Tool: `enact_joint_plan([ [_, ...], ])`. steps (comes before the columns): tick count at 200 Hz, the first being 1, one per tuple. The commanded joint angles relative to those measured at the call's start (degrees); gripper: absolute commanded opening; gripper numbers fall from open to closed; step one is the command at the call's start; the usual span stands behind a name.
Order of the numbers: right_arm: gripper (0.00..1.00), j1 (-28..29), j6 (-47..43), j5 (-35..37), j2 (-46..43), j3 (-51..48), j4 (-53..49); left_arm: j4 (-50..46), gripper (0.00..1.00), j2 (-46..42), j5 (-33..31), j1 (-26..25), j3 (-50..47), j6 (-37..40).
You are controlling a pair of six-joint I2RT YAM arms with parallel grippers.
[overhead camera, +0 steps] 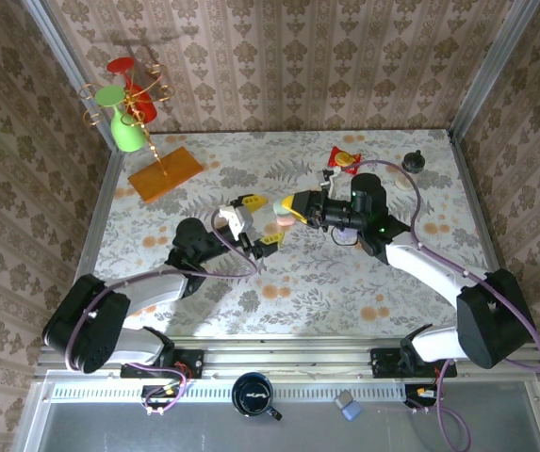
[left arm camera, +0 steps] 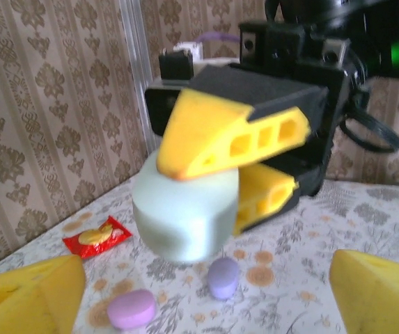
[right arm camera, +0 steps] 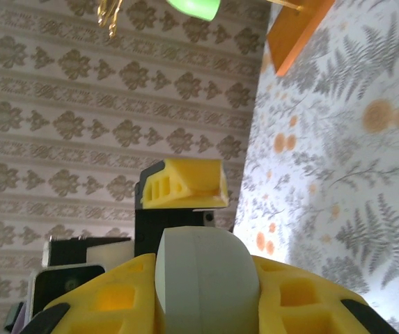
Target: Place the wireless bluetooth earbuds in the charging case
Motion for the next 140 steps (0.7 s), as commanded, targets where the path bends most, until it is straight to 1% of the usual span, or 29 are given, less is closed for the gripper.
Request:
enact_joint_plan([
  [1,0.07,-1.39,-5.74,4.21,-2.13,1.31,-6.77,-9.25,0.96,-2.49,0.56,-0.04,-1.32,4.83],
  [20,0.06,-2.82,-7.87,6.1,-2.3,0.58,-9.23,-14.25,1.0,-3.77,-0.83,-0.44,-1.98,6.85],
  [36,0.06,-3.61,-8.91,7.49,-1.7,0.11,-10.25,-17.33,1.0,-3.85,-1.69,-0.74,-2.27,7.72],
  [72,0.06,-3.72,-12.63,11.2,1.78,0.2,-12.88,-22.11,1.0,-1.68,-1.2,-0.92,-1.61,7.92],
  [76,0.06,-3.72,-12.87,11.58,3.79,0.12,-12.92,-22.31,1.0,-1.49,-1.18,-0.92,-1.69,7.98],
  [103,0.07,-3.47,-13.6,12.11,9.03,-0.46,-12.03,-24.4,1.0,-0.19,-1.89,-1.08,-1.78,8.91],
  [125,0.07,-2.96,-15.71,14.91,12.66,-0.6,-13.48,-25.22,1.0,0.46,-1.93,-1.18,-2.02,9.54],
  [140,0.07,-2.93,-15.68,15.63,15.71,-1.24,-12.16,-25.26,1.0,1.13,-1.74,-1.15,-2.44,10.4],
])
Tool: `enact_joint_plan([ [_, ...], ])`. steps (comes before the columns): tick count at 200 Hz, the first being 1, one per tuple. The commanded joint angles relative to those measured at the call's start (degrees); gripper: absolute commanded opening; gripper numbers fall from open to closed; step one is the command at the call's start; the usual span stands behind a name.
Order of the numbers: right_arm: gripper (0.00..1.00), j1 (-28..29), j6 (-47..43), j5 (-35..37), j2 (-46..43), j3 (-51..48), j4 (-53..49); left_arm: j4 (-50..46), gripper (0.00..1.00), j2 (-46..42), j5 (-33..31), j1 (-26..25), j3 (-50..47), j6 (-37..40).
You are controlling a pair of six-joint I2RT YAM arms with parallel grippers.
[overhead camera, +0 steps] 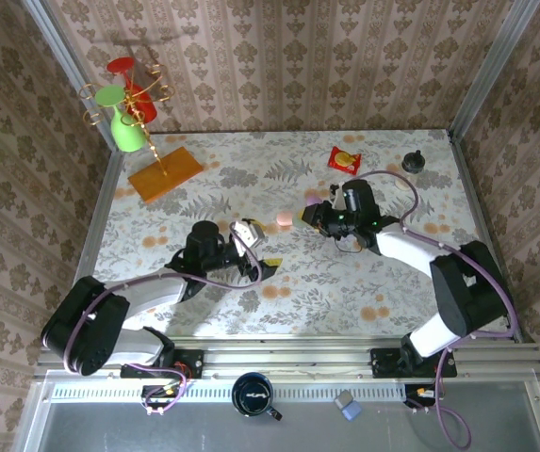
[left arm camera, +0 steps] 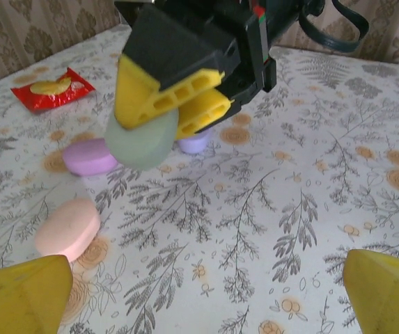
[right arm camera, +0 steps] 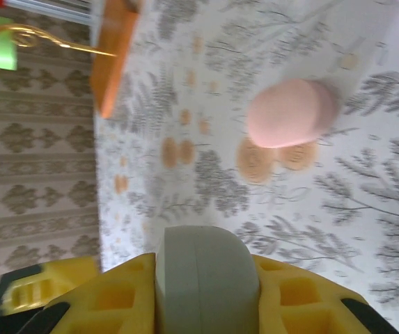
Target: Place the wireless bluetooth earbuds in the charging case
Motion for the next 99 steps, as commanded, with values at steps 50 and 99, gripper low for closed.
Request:
enact_joint_plan([
  [50,0.08,1.68,-2.84,3.01,11.1,-0.65,2.9,-1.91,1.0,1.87,0.56,-0.46,-1.5,3.4],
  [99,0.23,1.75,-4.75,6.2,11.21,-0.33,0.33,-3.37,1.0,0.86,0.47,-0.47,-1.36,3.45],
])
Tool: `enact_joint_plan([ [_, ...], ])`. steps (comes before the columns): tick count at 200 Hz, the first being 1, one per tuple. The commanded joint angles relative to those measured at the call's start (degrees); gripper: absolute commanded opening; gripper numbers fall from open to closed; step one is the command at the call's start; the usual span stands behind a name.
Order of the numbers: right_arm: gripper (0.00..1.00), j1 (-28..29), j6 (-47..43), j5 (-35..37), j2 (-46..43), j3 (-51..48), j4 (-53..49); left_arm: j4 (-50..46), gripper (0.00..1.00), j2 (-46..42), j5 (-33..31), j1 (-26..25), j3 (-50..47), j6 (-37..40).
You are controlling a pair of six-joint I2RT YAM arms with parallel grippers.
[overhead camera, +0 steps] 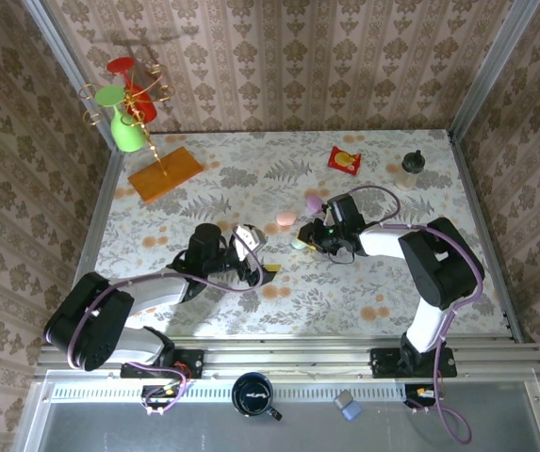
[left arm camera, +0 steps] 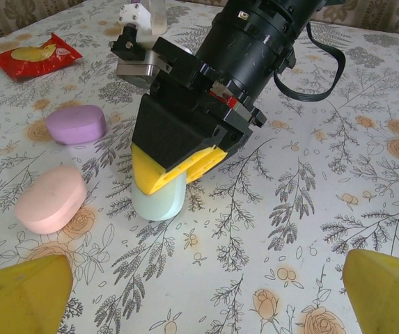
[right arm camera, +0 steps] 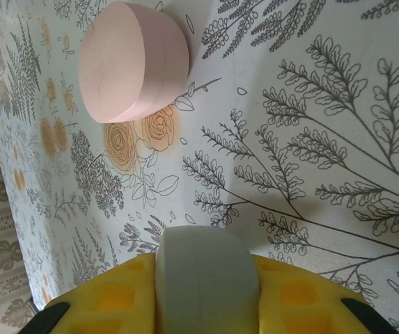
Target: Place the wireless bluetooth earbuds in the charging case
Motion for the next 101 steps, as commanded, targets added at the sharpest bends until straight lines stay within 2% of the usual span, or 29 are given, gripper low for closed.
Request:
enact_joint_plan([
  [1,0.23,0.13,-2.6,3.39,-0.31,0.09,-0.49,-1.81,1.0,-0.66,0.45,-0.47,-0.39,1.74],
  [38,0.48,0.06,-6.59,7.0,-3.25,0.28,-5.03,-4.87,1.0,-2.62,-1.22,-0.37,0.04,2.2],
  [101,0.63,-0.58,-16.64,17.76,-14.23,0.44,-13.81,-4.63,1.0,-7.62,-6.8,1.01,-0.48,-0.44],
])
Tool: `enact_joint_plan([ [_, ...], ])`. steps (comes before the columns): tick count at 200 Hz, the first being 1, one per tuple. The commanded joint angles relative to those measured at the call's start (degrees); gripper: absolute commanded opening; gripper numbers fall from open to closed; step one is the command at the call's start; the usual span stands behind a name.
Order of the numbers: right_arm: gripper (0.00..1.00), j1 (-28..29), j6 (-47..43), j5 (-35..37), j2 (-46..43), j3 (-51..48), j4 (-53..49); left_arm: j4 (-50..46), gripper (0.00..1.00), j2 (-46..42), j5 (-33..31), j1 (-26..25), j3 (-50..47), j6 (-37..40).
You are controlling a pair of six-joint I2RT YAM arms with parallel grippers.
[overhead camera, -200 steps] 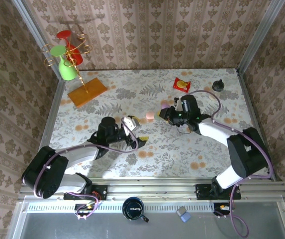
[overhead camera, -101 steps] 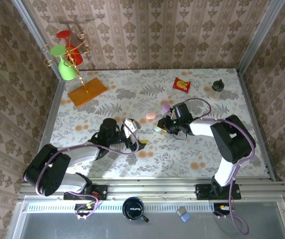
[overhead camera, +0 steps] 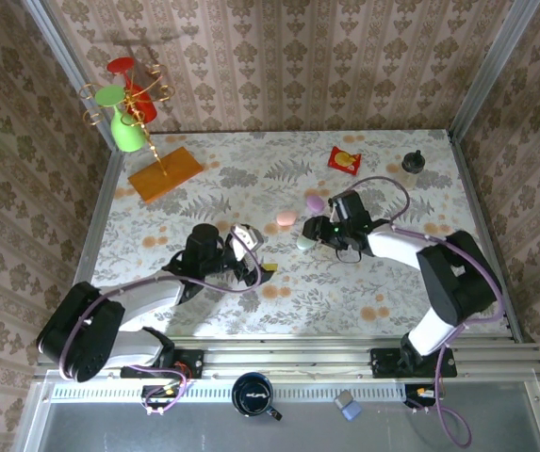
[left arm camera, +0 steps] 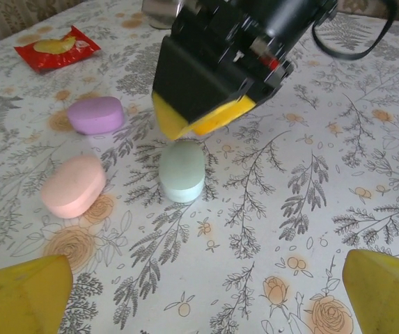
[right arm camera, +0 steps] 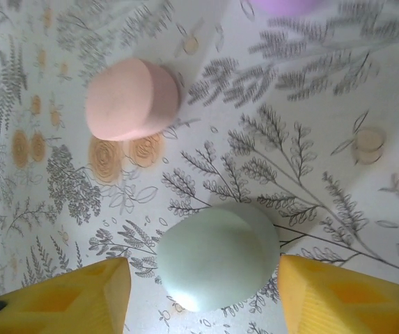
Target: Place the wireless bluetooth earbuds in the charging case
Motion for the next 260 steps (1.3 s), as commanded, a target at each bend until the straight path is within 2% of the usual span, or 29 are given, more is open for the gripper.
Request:
enact_joint_plan([
  [1,0.63,-0.38,-6.41,7.39,-5.31,0.37,-4.76,0.86,1.0,-3.14,-3.48,0.73,-0.57,-1.25],
  [41,0.78,-0.91,-15.59,18.4,-15.42,-1.75,-5.37,2.52,1.0,-8.8,-13.43,2.27,-1.52,-2.12],
  [61,0.84,-1.53,-21.05,24.38,-20.15,-2.97,-4.31,3.8,1.0,-12.93,-25.47,2.82,-2.92,-2.42],
  [94,0.91,-4.5,-30.34,32.21,-24.74,-8.2,3.78,-2.07,1.0,-19.59,-38.42,3.93,-2.65,1.64],
  [121,0.95,-8.91,-35.3,35.52,-23.02,-14.8,17.89,-2.58,1.0,-20.1,-46.38,7.57,-4.08,5.29],
  [131,0.96,-10.81,-37.05,35.26,-21.29,-16.98,22.4,0.0,1.0,-18.73,-47.07,9.5,-5.33,5.68],
  [140,0.97,-11.99,-38.58,35.17,-19.52,-18.4,26.4,3.13,1.0,-16.96,-46.76,13.68,-6.65,5.37],
  [152,0.98,-13.64,-39.96,34.74,-16.9,-19.67,30.58,6.06,1.0,-14.48,-44.42,17.39,-7.59,4.31],
  [169,1.0,-16.21,-40.36,31.34,-13.29,-22.53,39.72,10.58,1.0,-9.36,-41.69,23.04,-7.96,1.14],
  [191,1.0,-19.46,-38.57,25.22,-7.39,-23.91,45.58,22.71,1.0,-0.92,-38.09,28.5,-9.63,-3.69],
  [205,1.0,-20.16,-38.7,22.31,-4.3,-24.58,49.49,25.51,1.0,4.45,-38.31,29.53,-8.25,-3.81],
  [232,1.0,-21.14,-38.18,20.62,-4.74,-24.04,47.41,24.84,1.0,12.54,-35.61,32.21,-4.47,-6.18],
  [246,1.0,-21.6,-37.92,19.73,-4.66,-23.97,47.38,29.53,1.0,17.33,-35.95,33.03,-4.1,-6.25],
  [260,1.0,-21.6,-37.91,19.76,-4.6,-24.02,47.48,22.71,1.0,15.76,-36.42,33.46,-2.21,-8.38],
])
